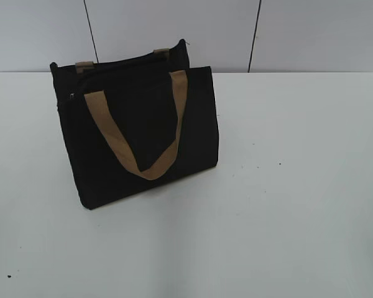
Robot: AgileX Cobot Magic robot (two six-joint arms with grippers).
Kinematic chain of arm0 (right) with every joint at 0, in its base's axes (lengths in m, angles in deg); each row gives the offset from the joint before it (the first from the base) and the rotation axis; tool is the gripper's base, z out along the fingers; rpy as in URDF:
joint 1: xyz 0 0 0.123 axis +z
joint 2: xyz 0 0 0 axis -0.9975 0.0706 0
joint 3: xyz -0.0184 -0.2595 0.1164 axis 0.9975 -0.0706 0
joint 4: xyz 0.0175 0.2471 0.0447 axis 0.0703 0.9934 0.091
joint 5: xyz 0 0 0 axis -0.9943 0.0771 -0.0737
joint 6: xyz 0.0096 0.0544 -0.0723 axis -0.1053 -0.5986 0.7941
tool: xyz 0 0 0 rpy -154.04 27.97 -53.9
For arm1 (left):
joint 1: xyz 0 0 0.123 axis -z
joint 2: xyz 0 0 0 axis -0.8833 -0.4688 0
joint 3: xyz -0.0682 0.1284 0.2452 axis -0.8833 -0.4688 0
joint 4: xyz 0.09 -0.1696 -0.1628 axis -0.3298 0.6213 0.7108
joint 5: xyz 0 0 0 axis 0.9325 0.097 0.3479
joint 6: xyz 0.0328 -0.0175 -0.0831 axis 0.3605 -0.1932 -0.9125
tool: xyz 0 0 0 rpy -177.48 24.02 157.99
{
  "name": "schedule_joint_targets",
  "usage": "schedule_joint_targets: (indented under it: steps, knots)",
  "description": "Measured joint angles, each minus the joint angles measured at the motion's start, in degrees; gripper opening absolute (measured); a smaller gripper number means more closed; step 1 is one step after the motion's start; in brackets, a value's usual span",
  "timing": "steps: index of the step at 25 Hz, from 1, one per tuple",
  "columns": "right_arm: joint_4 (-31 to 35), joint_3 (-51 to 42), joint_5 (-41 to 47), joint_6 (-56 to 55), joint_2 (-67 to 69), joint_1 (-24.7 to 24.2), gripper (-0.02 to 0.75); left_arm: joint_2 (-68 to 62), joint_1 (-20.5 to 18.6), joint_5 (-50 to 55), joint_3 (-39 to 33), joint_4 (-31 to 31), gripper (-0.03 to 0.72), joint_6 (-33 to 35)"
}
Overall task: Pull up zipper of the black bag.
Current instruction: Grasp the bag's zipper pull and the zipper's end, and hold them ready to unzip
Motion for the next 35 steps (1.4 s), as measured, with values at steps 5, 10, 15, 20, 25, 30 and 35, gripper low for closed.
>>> schedule_joint_targets:
  steps: [5, 10, 15, 20, 25, 30, 35]
  knots:
    - [0.0, 0.0, 0.0, 0.0, 0.0, 0.0, 0.499, 0.0, 0.0, 0.0, 0.0, 0.0, 0.468, 0.0]
    - [0.0, 0.0, 0.0, 0.0, 0.0, 0.0, 0.499, 0.0, 0.0, 0.0, 0.0, 0.0, 0.468, 0.0]
    - [0.0, 0.0, 0.0, 0.0, 0.0, 0.0, 0.499, 0.0, 0.0, 0.0, 0.0, 0.0, 0.468, 0.0]
    - [0.0, 0.0, 0.0, 0.0, 0.0, 0.0, 0.499, 0.0, 0.0, 0.0, 0.0, 0.0, 0.468, 0.0]
    - [0.0, 0.0, 0.0, 0.0, 0.0, 0.0, 0.499, 0.0, 0.0, 0.0, 0.0, -0.13, 0.468, 0.0]
    - [0.0, 0.0, 0.0, 0.0, 0.0, 0.0, 0.499, -2.92, 0.0, -0.11, 0.0, 0.9, 0.468, -0.24]
    - [0.0, 0.0, 0.0, 0.0, 0.0, 0.0, 0.499, -16.55, 0.0, -5.33, 1.86, 2.38, 0.468, -0.25]
